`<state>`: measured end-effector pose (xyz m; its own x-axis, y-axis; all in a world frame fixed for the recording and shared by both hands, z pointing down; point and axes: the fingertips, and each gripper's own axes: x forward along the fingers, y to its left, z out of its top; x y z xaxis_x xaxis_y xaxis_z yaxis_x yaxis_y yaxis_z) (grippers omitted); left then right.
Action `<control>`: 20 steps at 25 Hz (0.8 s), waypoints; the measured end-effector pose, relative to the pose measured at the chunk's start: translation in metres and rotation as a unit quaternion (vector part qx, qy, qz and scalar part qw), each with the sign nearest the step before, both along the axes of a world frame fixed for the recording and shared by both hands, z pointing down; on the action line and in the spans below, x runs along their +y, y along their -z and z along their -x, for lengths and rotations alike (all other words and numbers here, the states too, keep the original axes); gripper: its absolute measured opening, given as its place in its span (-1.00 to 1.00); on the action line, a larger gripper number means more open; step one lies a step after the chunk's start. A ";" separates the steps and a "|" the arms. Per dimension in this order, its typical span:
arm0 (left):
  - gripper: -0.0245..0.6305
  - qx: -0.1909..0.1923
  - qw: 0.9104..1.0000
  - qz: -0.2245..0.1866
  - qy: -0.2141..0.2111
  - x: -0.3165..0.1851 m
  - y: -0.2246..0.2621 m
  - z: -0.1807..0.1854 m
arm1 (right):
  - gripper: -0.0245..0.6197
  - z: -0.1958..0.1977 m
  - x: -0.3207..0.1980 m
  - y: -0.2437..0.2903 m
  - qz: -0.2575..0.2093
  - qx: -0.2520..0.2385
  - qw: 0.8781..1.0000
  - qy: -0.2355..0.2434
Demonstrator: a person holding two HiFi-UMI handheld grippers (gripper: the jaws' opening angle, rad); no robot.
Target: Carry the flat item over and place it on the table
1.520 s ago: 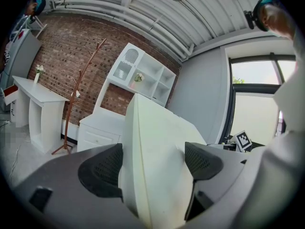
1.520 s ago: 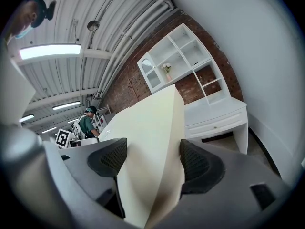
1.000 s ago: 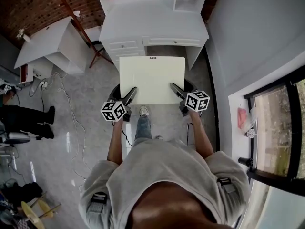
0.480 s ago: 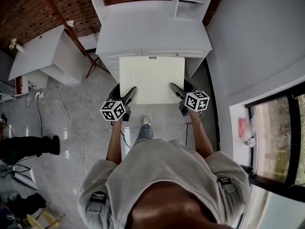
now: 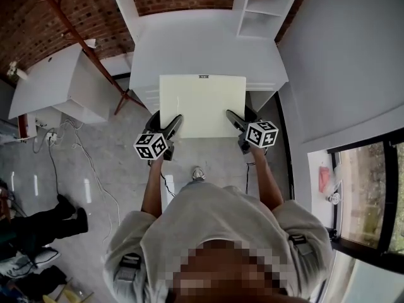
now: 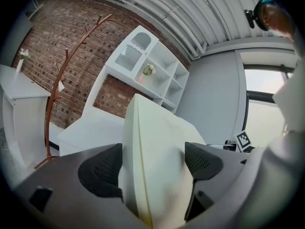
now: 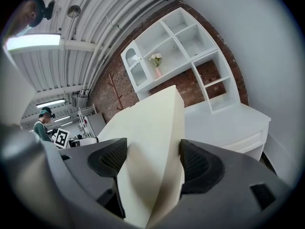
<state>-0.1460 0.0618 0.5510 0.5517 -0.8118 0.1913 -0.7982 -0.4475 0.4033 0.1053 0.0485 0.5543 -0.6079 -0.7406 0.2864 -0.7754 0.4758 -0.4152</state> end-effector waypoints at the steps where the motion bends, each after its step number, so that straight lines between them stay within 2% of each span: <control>1: 0.35 0.000 1.000 0.001 0.000 -0.009 0.000 0.004 | 0.22 0.005 -0.008 0.001 0.000 0.001 1.000 -0.001; 12: 0.35 0.003 1.000 0.004 -0.018 -0.091 -0.006 0.035 | 0.21 0.035 -0.082 -0.002 -0.001 0.005 1.000 -0.018; 20: 0.35 0.004 1.000 0.010 -0.026 -0.114 -0.016 0.043 | 0.21 0.043 -0.101 -0.013 0.004 0.005 1.000 -0.028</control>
